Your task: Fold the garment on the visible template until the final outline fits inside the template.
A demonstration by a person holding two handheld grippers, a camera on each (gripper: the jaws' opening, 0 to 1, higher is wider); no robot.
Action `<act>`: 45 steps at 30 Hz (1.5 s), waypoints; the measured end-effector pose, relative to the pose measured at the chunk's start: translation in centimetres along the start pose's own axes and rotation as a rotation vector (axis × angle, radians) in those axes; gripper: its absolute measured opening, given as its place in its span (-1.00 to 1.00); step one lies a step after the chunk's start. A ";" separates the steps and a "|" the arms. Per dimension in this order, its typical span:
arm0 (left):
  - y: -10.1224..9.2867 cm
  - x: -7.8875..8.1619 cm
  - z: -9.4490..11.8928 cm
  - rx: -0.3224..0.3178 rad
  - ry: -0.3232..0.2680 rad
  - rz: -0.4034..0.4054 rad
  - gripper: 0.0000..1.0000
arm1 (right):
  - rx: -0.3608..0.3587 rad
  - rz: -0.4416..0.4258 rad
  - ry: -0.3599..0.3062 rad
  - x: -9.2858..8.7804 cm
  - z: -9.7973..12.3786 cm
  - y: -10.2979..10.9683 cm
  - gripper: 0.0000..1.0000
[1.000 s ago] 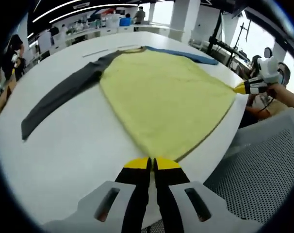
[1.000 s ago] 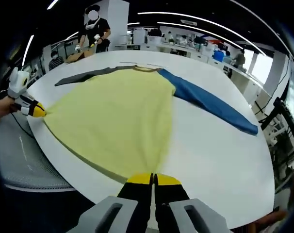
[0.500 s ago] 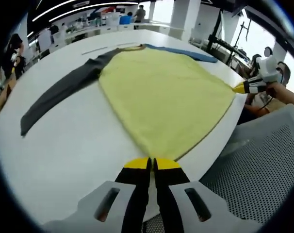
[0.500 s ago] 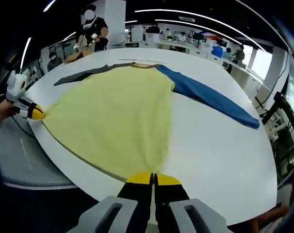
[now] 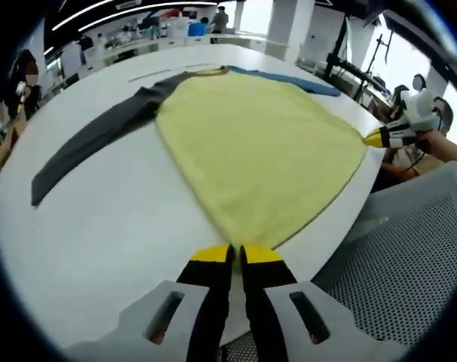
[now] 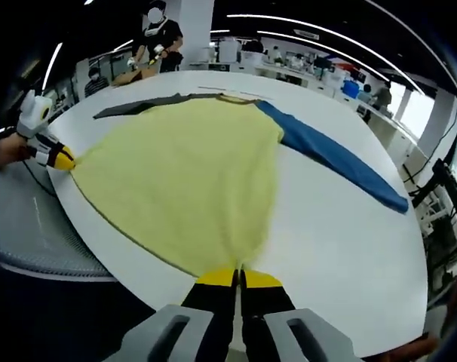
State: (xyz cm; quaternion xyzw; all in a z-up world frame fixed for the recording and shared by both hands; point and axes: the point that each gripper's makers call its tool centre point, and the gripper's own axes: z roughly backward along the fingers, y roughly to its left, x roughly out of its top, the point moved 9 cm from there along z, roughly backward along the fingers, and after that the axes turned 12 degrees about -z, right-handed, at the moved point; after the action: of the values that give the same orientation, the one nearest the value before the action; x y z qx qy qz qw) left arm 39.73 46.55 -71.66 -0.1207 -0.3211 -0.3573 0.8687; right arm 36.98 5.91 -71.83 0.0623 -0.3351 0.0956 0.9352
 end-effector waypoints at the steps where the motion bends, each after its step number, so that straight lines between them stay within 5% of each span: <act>1: 0.0 0.1 0.1 0.004 -0.019 -0.007 -0.81 | 0.001 -0.003 -0.002 0.0 0.0 0.0 -1.00; 4: 0.3 0.4 0.3 0.004 -0.066 -0.002 -0.62 | 0.012 -0.029 -0.032 0.0 0.2 -0.2 -0.88; 8: 0.6 1.0 0.5 0.027 -0.112 -0.004 -0.35 | -0.007 -0.012 -0.074 0.2 0.3 -0.7 -0.44; 12: 0.8 1.5 0.6 0.031 -0.171 0.041 -0.12 | 0.023 -0.036 -0.115 0.8 0.5 -1.1 -0.35; 26: 1.3 2.5 0.9 0.069 -0.267 0.011 0.51 | 0.084 -0.135 -0.305 4.4 0.8 -3.8 0.69; 33: 1.1 2.9 0.9 0.057 -0.304 0.006 0.73 | 0.051 -0.190 -0.358 6.2 0.5 -7.4 0.91; 45: 1.2 3.5 0.8 0.071 -0.332 0.005 0.94 | -0.017 -0.270 -0.433 9.0 0.2 -13.6 0.89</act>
State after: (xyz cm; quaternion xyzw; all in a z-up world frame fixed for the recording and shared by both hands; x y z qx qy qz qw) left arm 42.05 45.85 -68.82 -0.1481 -0.4724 -0.3188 0.8083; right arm 46.63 -6.14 -66.64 0.1176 -0.5171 -0.0486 0.8464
